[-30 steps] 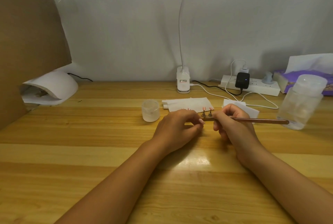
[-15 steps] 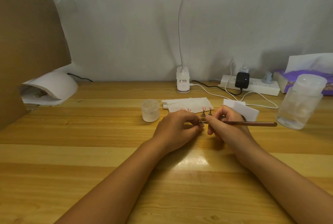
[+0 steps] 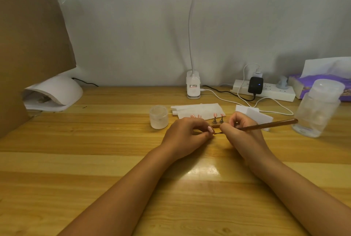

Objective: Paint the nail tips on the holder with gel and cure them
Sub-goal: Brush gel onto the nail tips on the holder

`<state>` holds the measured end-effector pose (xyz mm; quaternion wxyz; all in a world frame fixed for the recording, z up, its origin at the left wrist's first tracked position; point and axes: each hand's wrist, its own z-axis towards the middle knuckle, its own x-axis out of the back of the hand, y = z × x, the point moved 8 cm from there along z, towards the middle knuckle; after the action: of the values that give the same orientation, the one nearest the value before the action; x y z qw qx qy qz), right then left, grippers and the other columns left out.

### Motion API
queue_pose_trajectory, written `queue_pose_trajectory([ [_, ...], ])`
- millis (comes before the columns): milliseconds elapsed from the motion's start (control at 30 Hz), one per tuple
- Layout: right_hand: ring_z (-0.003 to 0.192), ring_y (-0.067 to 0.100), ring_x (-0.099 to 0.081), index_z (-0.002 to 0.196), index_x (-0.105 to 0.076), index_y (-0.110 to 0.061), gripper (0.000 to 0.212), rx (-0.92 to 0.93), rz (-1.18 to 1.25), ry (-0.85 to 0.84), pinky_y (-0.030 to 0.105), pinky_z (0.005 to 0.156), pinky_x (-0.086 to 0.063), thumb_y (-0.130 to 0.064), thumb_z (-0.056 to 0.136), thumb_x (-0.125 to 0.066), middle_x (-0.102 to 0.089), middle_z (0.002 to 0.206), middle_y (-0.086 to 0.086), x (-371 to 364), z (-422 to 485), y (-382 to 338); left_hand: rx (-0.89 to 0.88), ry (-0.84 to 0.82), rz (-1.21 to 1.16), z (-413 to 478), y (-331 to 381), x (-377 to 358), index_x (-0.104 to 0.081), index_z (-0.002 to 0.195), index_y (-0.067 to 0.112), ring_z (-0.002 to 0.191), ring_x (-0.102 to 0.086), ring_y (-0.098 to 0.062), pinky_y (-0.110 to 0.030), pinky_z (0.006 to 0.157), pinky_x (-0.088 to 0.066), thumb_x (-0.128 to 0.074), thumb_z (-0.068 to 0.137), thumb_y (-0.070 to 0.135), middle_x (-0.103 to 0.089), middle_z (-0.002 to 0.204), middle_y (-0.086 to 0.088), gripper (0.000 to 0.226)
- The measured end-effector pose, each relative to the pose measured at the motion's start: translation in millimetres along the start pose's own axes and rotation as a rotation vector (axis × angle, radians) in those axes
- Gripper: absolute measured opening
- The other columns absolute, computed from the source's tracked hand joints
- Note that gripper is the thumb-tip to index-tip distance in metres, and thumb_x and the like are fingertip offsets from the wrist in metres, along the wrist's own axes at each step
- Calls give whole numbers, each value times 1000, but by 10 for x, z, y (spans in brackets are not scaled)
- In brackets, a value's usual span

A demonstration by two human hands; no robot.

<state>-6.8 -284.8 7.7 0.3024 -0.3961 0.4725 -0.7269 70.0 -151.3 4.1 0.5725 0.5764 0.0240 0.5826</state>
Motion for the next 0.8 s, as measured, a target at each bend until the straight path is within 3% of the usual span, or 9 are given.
queue_pose_trajectory([
  [200, 44, 3, -45, 92, -56, -12, 19, -37, 258, 65, 17, 40, -37, -29, 91, -65, -56, 53, -4, 95, -27, -25, 47, -34, -69, 7, -25, -7, -76, 95, 28, 103, -66, -8, -44, 94, -53, -71, 90, 28, -74, 100, 12, 8],
  [333, 47, 3, -48, 93, -57, -11, 23, -30, 208, 20, 17, 42, -40, -32, 89, -67, -64, 60, -4, 51, -38, -64, 57, -9, -52, -4, -9, 14, -77, 97, 32, 99, -66, -7, -44, 91, -53, -71, 88, 31, -74, 96, 14, 10],
  [533, 45, -2, -47, 81, -55, -15, 14, -67, 102, -14, 26, 51, -37, -21, 92, -60, -55, 51, -6, 16, -7, 18, 70, -10, -41, -6, 0, 15, -77, 98, 32, 99, -65, -10, -45, 88, -53, -72, 88, 34, -73, 98, 12, 12],
  [800, 47, -3, -51, 85, -58, -14, 18, -28, 74, -35, 26, 55, -38, -30, 92, -63, -65, 57, -6, -13, -16, -24, 69, -24, -17, -5, 0, 10, -78, 98, 28, 95, -66, -10, -45, 86, -54, -72, 88, 34, -74, 96, 11, 13],
])
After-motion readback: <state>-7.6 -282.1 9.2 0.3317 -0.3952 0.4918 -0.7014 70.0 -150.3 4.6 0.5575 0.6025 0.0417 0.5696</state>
